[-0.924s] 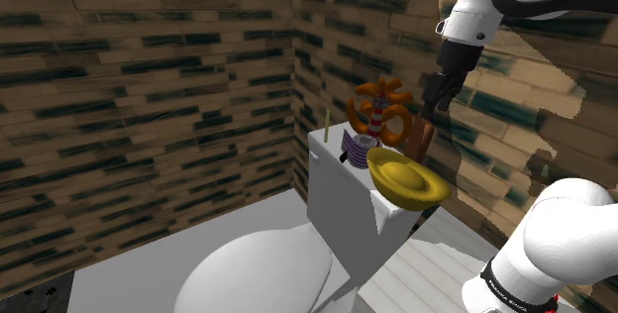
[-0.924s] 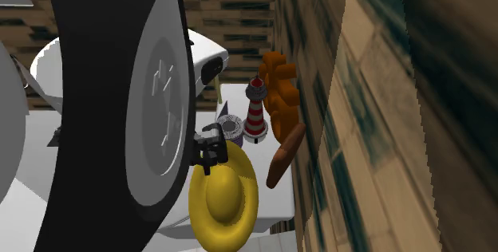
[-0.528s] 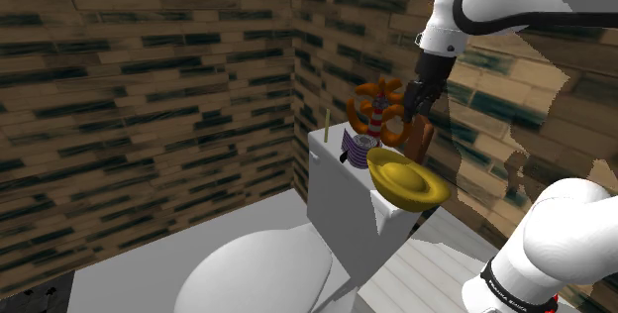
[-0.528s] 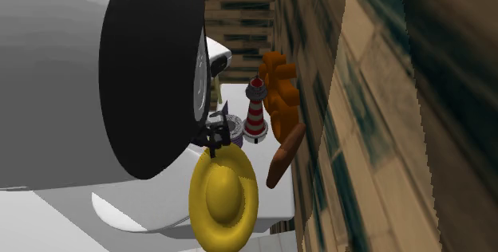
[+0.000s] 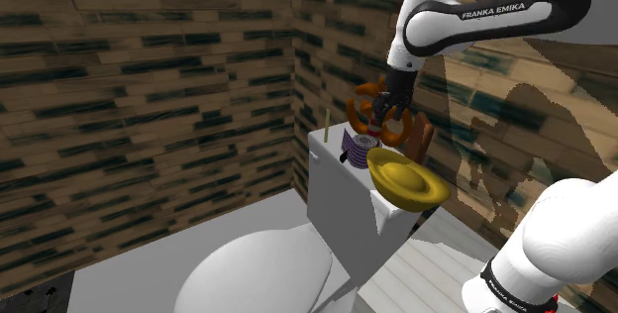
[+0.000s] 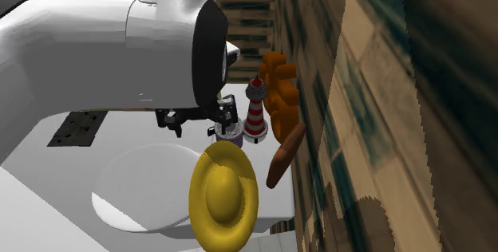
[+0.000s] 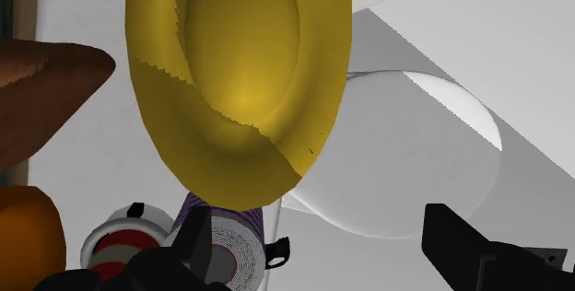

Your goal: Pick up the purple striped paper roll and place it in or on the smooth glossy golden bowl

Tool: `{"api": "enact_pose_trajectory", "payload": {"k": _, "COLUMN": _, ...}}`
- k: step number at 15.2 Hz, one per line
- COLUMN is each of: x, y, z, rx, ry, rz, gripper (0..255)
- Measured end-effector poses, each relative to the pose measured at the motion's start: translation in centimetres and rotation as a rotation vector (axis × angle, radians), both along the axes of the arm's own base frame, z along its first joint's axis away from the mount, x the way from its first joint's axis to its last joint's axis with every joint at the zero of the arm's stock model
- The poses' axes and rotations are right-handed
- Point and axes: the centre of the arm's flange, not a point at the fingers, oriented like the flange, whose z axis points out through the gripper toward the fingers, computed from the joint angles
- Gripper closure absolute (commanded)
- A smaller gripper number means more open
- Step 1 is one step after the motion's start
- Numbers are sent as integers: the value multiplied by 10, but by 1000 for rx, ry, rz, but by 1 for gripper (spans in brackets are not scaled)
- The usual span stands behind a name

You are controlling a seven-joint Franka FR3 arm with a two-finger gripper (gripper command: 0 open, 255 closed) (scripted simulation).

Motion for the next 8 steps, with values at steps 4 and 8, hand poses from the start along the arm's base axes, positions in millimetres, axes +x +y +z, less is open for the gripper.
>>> {"api": "enact_pose_trajectory", "payload": {"k": 4, "x": 44, "y": -10, "z": -33, "rx": -4, "ry": 10, "rz": -15, "gripper": 0}}
{"api": "enact_pose_trajectory", "payload": {"k": 8, "x": 86, "y": -18, "z": -63, "rx": -8, "ry": 19, "rz": -30, "gripper": 0}}
